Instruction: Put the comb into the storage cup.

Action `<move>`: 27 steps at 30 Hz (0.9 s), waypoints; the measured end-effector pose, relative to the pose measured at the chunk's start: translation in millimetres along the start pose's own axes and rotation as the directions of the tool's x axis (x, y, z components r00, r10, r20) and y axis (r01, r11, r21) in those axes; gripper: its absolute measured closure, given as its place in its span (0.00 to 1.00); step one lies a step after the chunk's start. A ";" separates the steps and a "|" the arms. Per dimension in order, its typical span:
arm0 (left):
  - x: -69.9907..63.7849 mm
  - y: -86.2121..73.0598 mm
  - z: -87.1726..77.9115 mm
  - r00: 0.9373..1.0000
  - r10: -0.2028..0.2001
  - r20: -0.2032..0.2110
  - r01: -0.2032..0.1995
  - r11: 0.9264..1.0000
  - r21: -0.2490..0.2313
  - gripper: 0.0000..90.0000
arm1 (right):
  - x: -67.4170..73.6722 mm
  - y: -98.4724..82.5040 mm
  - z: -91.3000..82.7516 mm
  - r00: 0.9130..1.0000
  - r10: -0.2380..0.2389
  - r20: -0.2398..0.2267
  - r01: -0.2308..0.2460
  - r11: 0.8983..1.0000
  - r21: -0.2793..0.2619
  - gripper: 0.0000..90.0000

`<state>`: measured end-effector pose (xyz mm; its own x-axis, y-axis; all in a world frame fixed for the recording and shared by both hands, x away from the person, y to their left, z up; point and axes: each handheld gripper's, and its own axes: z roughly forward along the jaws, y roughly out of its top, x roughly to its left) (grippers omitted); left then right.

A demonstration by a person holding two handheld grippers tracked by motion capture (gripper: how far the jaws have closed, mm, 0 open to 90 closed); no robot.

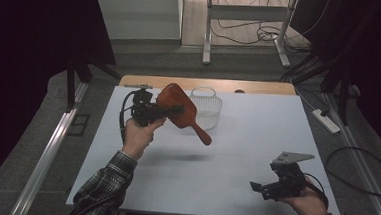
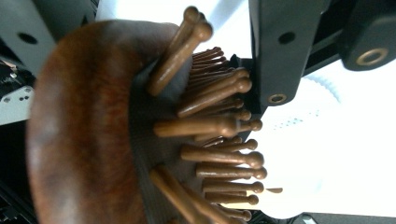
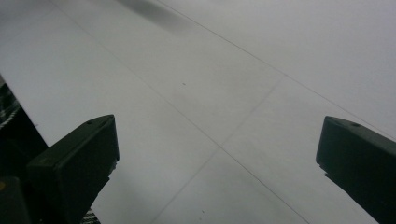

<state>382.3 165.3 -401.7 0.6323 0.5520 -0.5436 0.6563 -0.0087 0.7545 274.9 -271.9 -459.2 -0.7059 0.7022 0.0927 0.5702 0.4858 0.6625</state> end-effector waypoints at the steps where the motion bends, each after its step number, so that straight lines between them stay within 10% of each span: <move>1: 0.8 2.1 -0.4 1.000 -0.002 -0.003 0.002 1.000 -0.002 0.57 | -0.4 -1.0 -0.9 1.000 0.004 0.004 -0.004 1.000 0.002 0.00; 27: 3.1 30.7 -1.2 1.000 -0.004 -0.024 0.003 1.000 -0.026 0.57 | -9.8 -30.8 -34.6 0.986 0.079 0.144 -0.081 0.997 0.006 0.00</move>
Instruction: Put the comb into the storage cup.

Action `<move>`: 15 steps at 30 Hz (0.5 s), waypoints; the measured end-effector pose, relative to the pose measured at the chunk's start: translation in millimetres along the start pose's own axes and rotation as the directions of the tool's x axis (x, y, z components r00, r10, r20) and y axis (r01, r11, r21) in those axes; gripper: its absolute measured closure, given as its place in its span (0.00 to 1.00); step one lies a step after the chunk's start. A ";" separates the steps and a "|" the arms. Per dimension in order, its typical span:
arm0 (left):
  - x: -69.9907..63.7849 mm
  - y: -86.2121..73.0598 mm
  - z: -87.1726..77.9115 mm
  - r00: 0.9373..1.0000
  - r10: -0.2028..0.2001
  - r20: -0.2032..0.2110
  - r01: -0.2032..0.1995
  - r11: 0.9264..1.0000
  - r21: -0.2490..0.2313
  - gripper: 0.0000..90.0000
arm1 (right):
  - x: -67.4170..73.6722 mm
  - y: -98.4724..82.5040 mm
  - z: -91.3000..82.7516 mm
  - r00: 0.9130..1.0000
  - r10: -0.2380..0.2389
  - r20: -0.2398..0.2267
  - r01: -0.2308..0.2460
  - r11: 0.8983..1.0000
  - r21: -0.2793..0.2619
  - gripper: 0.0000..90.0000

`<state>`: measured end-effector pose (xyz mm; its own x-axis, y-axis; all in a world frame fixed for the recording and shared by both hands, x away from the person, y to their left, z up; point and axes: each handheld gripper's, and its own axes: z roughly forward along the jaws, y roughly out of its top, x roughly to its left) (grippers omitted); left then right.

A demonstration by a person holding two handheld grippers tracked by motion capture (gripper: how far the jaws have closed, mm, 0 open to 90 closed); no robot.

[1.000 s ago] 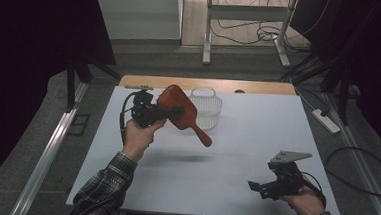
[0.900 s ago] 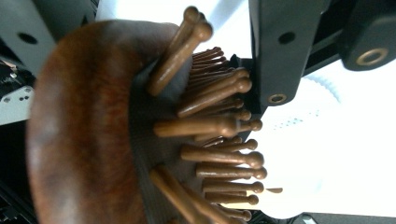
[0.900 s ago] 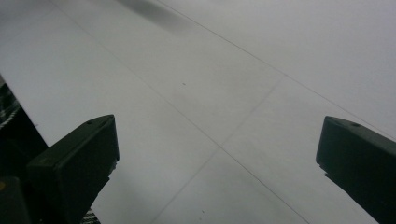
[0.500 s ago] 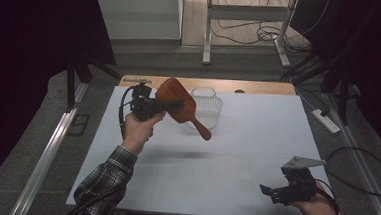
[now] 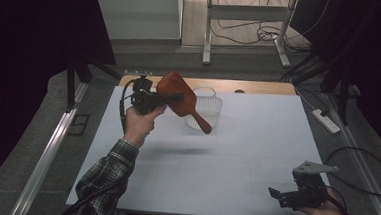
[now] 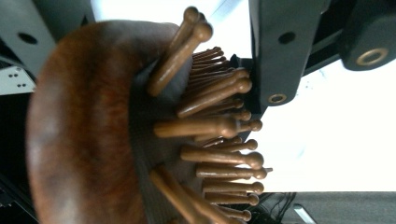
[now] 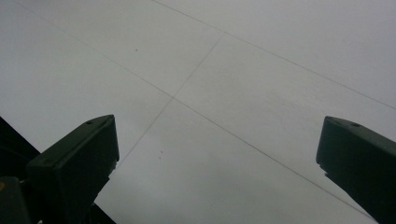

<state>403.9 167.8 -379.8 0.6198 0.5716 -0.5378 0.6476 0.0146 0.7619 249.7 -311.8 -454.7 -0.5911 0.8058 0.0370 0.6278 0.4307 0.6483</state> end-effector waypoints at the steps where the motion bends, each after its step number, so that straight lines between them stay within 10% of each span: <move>1: 0.4 1.2 0.1 1.000 -0.004 0.000 0.004 1.000 -0.003 0.57 | -0.4 -0.6 -0.7 1.000 0.003 0.000 -0.003 1.000 -0.001 0.00; 15: 11.1 18.7 3.1 0.999 -0.046 -0.029 0.044 0.998 -0.041 0.57 | -2.8 -3.2 -3.7 1.000 0.029 0.002 -0.029 1.000 -0.006 0.00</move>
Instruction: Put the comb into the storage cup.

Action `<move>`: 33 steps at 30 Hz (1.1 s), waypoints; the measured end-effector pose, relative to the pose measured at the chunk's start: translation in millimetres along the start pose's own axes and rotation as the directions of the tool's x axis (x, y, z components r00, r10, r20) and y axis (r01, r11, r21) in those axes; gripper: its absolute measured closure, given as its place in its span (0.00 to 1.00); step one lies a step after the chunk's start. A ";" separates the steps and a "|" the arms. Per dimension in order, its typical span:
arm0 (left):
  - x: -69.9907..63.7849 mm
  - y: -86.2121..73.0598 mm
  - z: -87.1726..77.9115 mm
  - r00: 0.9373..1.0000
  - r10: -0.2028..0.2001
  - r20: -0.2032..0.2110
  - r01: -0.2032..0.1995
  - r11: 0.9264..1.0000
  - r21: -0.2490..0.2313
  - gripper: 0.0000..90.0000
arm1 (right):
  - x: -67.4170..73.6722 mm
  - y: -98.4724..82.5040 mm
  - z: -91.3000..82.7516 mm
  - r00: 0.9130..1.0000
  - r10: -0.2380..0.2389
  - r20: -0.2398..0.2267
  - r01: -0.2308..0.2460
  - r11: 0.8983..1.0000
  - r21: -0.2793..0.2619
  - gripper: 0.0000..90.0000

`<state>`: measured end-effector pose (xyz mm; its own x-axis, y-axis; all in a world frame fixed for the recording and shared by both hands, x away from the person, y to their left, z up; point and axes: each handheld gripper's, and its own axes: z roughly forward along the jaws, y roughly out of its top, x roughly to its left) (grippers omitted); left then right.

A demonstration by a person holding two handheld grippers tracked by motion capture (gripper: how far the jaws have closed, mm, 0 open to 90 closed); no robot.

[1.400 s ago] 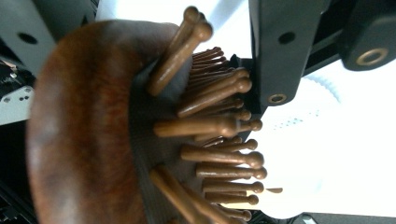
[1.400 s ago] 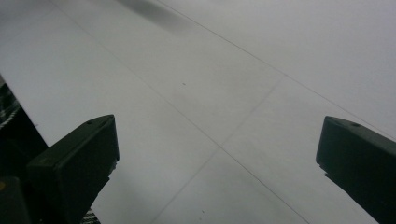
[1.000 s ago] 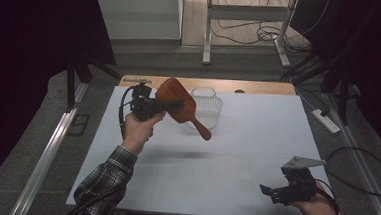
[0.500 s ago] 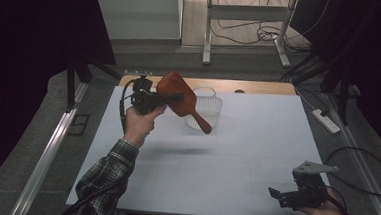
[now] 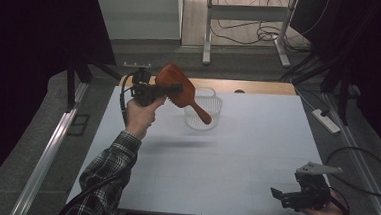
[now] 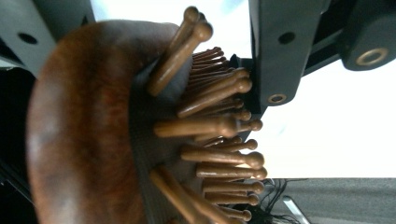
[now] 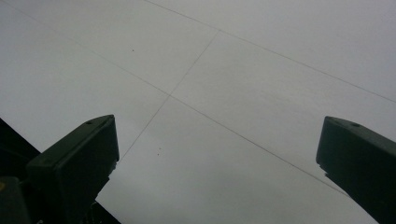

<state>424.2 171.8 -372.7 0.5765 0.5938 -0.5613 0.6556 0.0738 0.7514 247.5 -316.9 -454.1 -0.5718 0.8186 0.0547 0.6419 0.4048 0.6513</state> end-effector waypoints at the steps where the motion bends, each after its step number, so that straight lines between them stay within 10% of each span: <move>1: 0.6 1.1 0.2 1.000 0.001 -0.002 -0.001 1.000 -0.001 0.57 | -0.5 -0.1 -0.3 1.000 0.003 -0.006 -0.003 1.000 -0.003 0.00; 33: 24.1 10.4 30.1 0.995 -0.021 -0.099 0.017 0.999 -0.041 0.57 | -2.2 -0.2 0.2 0.999 0.016 -0.036 -0.016 1.000 0.003 0.00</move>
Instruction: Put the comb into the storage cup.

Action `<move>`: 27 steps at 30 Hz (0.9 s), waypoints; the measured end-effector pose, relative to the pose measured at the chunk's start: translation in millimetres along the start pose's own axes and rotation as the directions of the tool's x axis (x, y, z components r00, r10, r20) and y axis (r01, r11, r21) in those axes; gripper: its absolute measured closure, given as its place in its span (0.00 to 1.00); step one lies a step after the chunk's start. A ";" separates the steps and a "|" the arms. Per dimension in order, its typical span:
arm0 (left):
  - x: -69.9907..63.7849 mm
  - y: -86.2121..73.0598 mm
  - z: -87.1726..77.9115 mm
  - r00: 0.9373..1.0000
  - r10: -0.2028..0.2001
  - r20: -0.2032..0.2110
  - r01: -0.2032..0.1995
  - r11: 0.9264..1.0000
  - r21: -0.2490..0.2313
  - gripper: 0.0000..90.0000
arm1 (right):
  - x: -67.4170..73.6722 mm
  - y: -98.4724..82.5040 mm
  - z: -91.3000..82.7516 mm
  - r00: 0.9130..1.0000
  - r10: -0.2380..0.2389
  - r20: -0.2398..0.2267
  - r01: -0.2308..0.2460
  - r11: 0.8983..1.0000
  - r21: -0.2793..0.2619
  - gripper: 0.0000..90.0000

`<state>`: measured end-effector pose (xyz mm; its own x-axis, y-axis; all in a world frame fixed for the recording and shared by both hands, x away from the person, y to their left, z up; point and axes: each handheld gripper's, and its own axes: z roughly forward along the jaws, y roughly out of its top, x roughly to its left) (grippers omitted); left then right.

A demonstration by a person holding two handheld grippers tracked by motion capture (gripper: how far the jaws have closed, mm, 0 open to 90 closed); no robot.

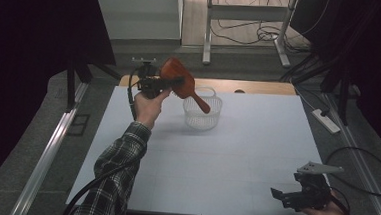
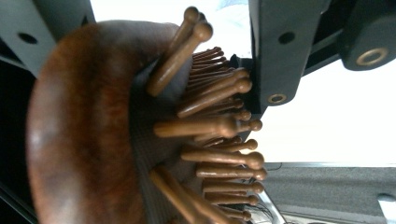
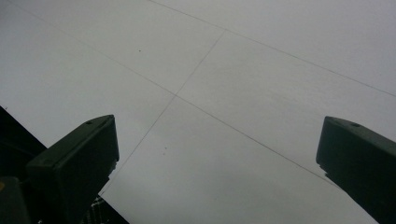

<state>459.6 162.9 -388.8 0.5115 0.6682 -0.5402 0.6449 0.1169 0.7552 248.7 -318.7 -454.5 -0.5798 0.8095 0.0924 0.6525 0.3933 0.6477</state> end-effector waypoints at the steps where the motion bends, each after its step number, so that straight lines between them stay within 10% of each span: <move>1: 0.5 -1.0 1.4 1.000 -0.001 -0.001 0.001 1.000 0.001 0.57 | 0.0 0.0 0.1 1.000 -0.002 0.000 0.002 1.000 0.001 0.00; 27: 1.1 -33.7 39.6 1.000 0.010 -0.025 -0.010 1.000 0.022 0.57 | 0.2 -0.6 -0.4 1.000 -0.001 0.005 0.002 1.000 -0.004 0.00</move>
<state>460.9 130.6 -429.6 0.5036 0.6879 -0.5227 0.6521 0.0942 0.7523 248.0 -318.9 -454.5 -0.5784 0.8110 0.0879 0.6497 0.3928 0.6508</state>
